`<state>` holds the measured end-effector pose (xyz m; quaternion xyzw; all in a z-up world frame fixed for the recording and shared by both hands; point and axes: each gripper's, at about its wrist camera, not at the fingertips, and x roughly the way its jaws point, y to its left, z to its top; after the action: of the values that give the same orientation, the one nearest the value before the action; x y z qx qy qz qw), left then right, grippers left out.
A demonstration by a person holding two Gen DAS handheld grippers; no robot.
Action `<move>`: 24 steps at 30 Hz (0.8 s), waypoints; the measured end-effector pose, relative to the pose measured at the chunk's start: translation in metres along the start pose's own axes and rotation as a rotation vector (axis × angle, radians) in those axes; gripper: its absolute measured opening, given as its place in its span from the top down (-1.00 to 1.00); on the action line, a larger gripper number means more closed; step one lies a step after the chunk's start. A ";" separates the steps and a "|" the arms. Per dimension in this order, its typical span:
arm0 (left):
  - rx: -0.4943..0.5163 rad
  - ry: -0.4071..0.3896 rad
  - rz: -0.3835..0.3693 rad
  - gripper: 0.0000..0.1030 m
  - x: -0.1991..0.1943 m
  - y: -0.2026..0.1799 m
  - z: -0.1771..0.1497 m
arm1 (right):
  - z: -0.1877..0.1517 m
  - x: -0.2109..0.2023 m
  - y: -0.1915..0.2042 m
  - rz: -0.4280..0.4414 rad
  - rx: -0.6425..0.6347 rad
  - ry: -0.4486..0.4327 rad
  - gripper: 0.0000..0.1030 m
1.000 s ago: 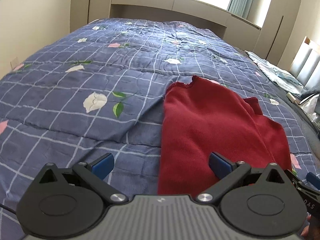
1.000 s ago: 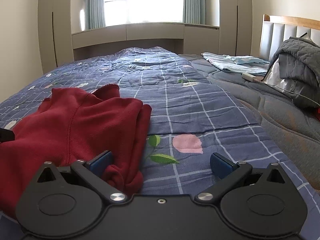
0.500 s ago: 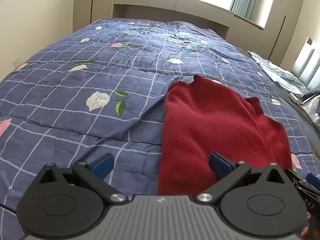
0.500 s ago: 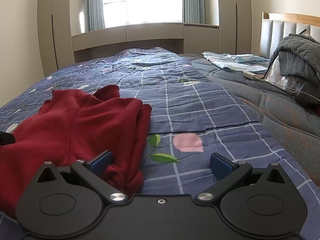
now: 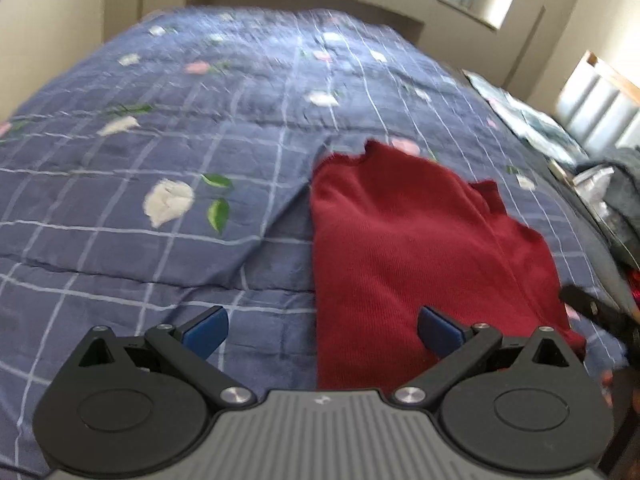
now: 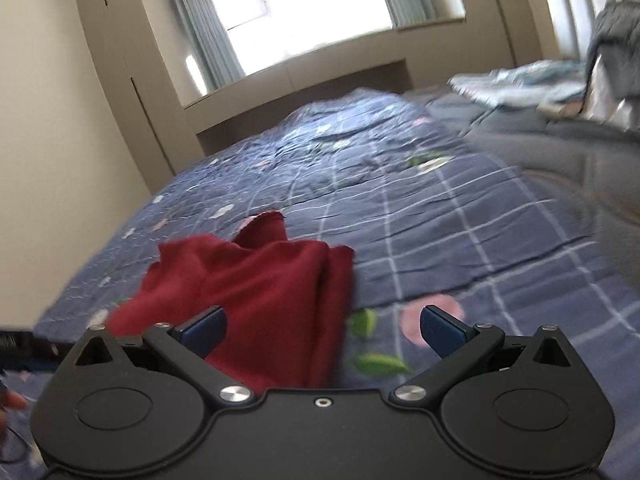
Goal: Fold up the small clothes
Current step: 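Close the left gripper on the sweater edge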
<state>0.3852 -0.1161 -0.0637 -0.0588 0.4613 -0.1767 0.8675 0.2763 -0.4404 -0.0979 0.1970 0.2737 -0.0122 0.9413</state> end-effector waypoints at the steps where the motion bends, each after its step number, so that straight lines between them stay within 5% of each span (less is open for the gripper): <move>1: -0.006 0.015 -0.014 -0.99 0.003 0.002 0.001 | 0.004 0.007 0.000 0.012 0.005 0.021 -0.99; 6: -0.081 0.073 -0.081 -0.92 0.013 0.012 0.006 | 0.010 0.034 0.004 0.013 0.029 0.087 -0.59; 8: -0.093 0.078 -0.122 -0.69 0.013 0.013 0.006 | 0.009 0.035 0.011 0.020 0.011 0.082 -0.26; 10: -0.110 0.081 -0.182 -0.14 0.012 0.013 0.006 | 0.008 0.034 0.014 0.044 0.030 0.085 0.07; 11: -0.114 0.086 -0.198 -0.10 0.012 0.011 0.007 | 0.008 0.033 0.017 0.047 0.029 0.083 0.24; 14: -0.060 0.070 -0.154 0.25 0.005 -0.001 0.011 | 0.009 0.028 0.027 0.029 -0.011 0.062 0.63; 18: -0.004 0.016 -0.131 0.53 -0.014 -0.010 0.017 | 0.015 0.014 0.048 0.023 -0.086 0.012 0.71; 21: 0.000 -0.018 -0.142 0.56 -0.031 -0.008 0.022 | 0.023 0.003 0.065 0.055 -0.112 -0.029 0.72; 24: 0.047 -0.082 -0.074 0.56 -0.053 -0.002 0.029 | 0.031 0.000 0.088 0.097 -0.136 -0.053 0.73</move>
<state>0.3811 -0.1008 -0.0053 -0.0624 0.4184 -0.2167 0.8798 0.3042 -0.3713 -0.0419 0.1454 0.2392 0.0471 0.9589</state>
